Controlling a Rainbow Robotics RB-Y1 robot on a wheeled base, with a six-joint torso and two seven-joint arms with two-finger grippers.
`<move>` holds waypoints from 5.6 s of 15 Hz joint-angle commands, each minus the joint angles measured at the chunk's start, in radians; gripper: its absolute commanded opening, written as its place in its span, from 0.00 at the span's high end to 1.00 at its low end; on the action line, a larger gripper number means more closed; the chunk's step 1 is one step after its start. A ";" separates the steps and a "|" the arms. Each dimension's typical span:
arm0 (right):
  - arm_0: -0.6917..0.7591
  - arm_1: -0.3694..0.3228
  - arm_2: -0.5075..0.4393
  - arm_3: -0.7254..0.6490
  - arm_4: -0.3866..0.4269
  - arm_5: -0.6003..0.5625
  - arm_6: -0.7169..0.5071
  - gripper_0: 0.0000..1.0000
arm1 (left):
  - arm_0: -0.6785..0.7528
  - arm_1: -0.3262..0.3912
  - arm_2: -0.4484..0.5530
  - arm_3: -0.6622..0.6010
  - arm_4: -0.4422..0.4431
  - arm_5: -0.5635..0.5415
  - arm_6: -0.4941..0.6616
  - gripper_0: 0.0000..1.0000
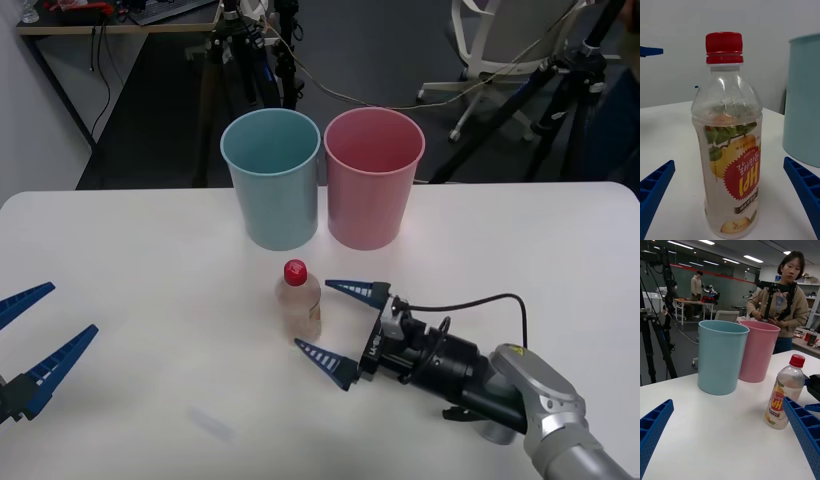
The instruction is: Grasp the object on the table and drop it into the matching bin: aluminum can to the light blue bin, PET bottle to the pink bin.
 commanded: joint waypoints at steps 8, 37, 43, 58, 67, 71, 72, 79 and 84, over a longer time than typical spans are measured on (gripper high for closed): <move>-0.030 0.079 0.025 0.000 0.020 0.098 0.019 0.00 | 0.000 0.000 0.000 0.000 0.000 0.000 0.000 0.00; 0.188 -0.228 0.177 -0.536 -0.098 0.378 -0.097 1.00 | 0.000 0.000 0.000 0.000 0.000 0.000 0.000 0.00; 0.354 -0.343 0.078 -0.730 -0.170 0.449 -0.133 1.00 | 0.000 0.000 0.000 0.000 0.000 0.000 0.000 0.00; 0.647 -0.401 -0.257 -0.870 -0.280 0.421 -0.209 1.00 | 0.000 0.000 0.000 0.000 0.000 0.000 0.000 0.00; 0.688 -0.659 -0.322 -1.149 -0.532 0.650 -0.242 1.00 | 0.000 0.000 0.000 0.000 0.000 0.000 0.000 0.00; 0.628 -0.829 -0.362 -1.244 -0.688 0.791 -0.242 1.00 | 0.000 0.000 0.000 0.000 0.000 0.000 0.000 0.00; 0.604 -0.871 -0.373 -1.257 -0.739 0.817 -0.243 1.00 | 0.000 0.000 0.000 0.000 0.000 0.000 0.000 0.00; 0.397 -1.017 -0.323 -1.281 -0.926 0.925 -0.248 1.00 | 0.000 0.000 0.000 0.000 0.000 0.000 0.000 0.00; -0.021 -1.010 -0.003 -1.092 -0.958 0.941 -0.252 1.00 | 0.000 0.000 0.000 0.000 0.000 0.000 0.000 0.00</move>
